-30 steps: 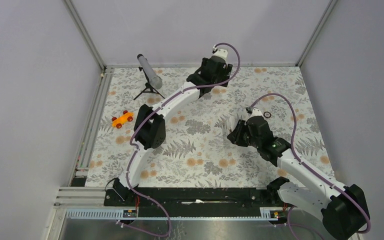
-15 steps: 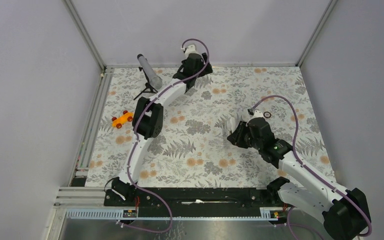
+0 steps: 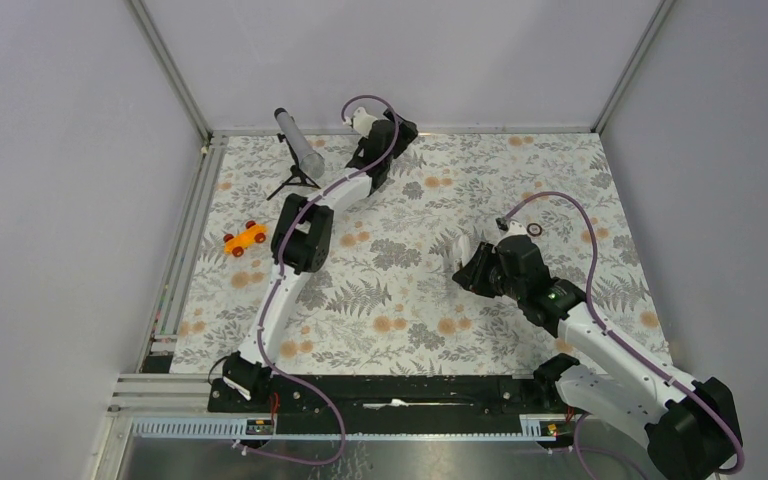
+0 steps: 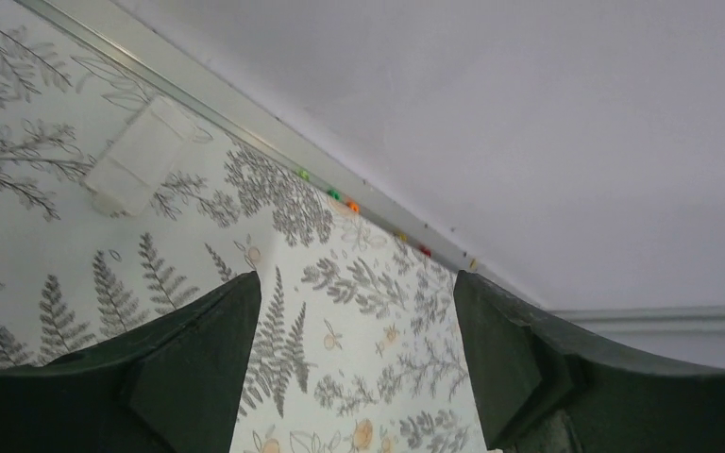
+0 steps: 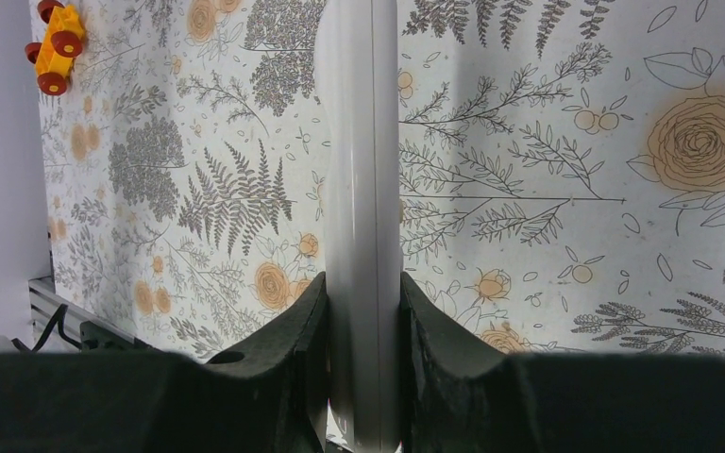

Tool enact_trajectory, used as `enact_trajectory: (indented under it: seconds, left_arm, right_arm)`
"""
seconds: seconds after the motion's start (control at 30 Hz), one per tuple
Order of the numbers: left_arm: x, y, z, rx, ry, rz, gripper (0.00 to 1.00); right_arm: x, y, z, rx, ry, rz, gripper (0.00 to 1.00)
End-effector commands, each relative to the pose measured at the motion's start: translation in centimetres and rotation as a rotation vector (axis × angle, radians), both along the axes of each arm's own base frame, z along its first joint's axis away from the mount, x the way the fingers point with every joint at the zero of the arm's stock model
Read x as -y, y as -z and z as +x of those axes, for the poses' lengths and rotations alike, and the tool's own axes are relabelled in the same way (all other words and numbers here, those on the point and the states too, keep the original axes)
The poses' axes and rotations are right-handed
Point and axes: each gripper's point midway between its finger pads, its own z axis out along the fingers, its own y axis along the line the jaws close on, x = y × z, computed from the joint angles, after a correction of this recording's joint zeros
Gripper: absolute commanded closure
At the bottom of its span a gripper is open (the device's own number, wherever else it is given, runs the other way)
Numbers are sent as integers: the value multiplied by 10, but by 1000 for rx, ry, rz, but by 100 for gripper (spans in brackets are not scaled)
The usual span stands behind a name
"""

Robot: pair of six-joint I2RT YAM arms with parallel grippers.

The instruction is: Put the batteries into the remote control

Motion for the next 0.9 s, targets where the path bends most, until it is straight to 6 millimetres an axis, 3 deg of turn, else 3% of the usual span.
enact_trajectory:
  seconds: [0.0, 0.3, 0.53, 0.87]
  left_arm:
    - [-28, -23, 23, 101, -140, -122, 22]
    - [-64, -9, 29, 61, -241, -41, 22]
    - [-68, 17, 45, 6, -235, -163, 26]
    - [-72, 34, 56, 19, -270, -247, 27]
  right_arm:
    - [-1, -3, 1, -1, 11, 24, 96]
    - [0, 1, 2, -11, 11, 9, 96]
    - [-1, 1, 0, -17, 10, 20, 96]
    - [-4, 2, 1, -25, 0, 17, 96]
